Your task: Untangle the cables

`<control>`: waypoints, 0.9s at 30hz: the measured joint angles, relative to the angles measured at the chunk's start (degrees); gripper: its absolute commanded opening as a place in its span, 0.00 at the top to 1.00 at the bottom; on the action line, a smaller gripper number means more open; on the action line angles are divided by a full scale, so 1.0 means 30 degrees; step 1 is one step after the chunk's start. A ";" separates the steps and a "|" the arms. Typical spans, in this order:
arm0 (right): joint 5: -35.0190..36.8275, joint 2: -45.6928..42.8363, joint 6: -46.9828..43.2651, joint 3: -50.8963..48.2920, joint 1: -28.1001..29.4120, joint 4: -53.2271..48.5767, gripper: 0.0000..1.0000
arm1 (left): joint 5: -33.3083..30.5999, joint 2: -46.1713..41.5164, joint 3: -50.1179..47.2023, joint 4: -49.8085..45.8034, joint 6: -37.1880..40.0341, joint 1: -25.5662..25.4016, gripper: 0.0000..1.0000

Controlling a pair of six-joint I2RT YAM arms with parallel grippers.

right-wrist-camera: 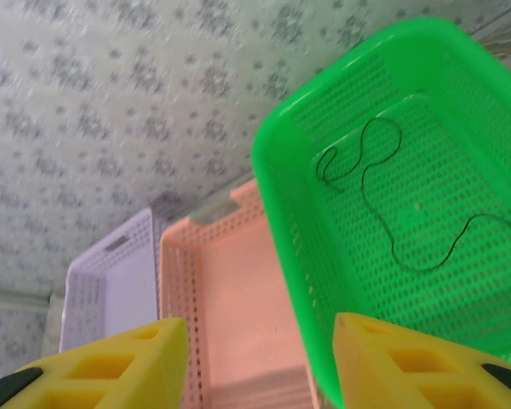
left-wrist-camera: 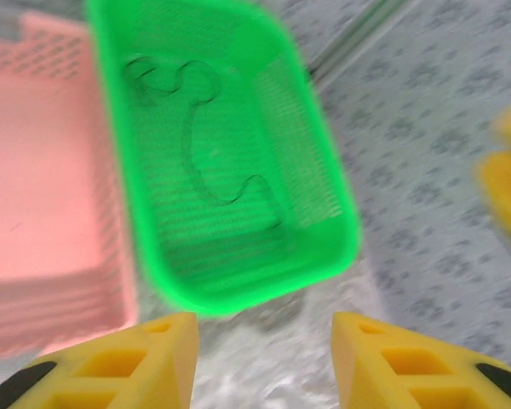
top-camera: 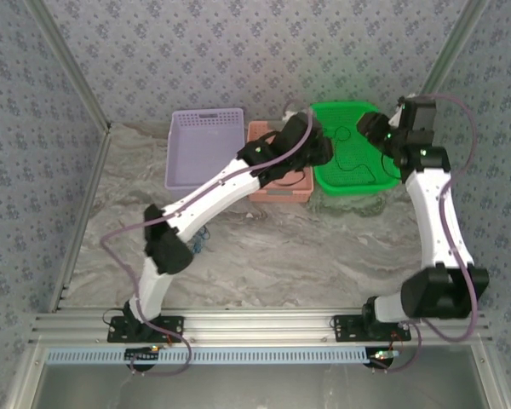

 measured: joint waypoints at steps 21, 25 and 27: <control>0.3104 -0.5872 -0.0255 -1.1497 1.3049 0.1494 0.58 | -0.1406 -2.3183 -2.6447 -0.2900 -0.3570 0.5486 0.51; 0.3126 -0.5544 -0.0510 -1.0389 0.5661 0.1064 0.62 | -0.0685 -2.4035 -2.7095 -0.3089 -0.3752 0.5486 0.51; 0.2980 -0.3424 -0.0896 -0.8378 0.3665 0.0554 0.64 | -0.0525 -2.4035 -2.7095 -0.3009 -0.3752 0.5486 0.51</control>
